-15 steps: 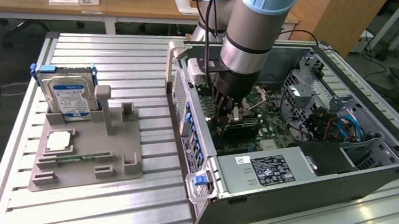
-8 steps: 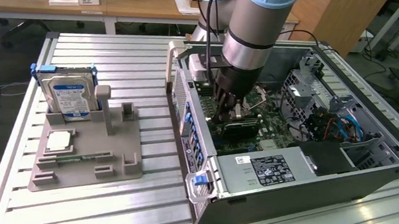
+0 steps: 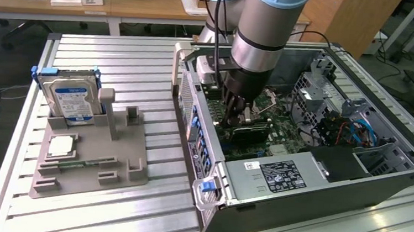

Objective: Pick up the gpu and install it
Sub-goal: 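Press down on the gpu until it lock into place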

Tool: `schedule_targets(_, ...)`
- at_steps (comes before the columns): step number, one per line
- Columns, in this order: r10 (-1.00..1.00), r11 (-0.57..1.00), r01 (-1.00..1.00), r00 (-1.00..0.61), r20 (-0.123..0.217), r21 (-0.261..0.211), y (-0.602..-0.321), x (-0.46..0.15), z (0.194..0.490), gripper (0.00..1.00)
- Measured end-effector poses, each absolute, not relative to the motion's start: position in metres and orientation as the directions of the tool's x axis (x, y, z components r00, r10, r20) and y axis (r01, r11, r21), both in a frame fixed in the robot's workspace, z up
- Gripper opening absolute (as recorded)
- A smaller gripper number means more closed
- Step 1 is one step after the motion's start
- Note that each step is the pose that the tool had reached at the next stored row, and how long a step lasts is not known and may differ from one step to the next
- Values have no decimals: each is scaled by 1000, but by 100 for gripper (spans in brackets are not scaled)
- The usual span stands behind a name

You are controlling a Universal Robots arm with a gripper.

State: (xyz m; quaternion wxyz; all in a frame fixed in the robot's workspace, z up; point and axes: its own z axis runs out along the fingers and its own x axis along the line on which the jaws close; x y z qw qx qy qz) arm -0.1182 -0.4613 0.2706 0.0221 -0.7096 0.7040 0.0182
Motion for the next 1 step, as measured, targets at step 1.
schedule_targets(1, -998, -8, -1000, 8, -57, -6, -461, -118, 271, 11)
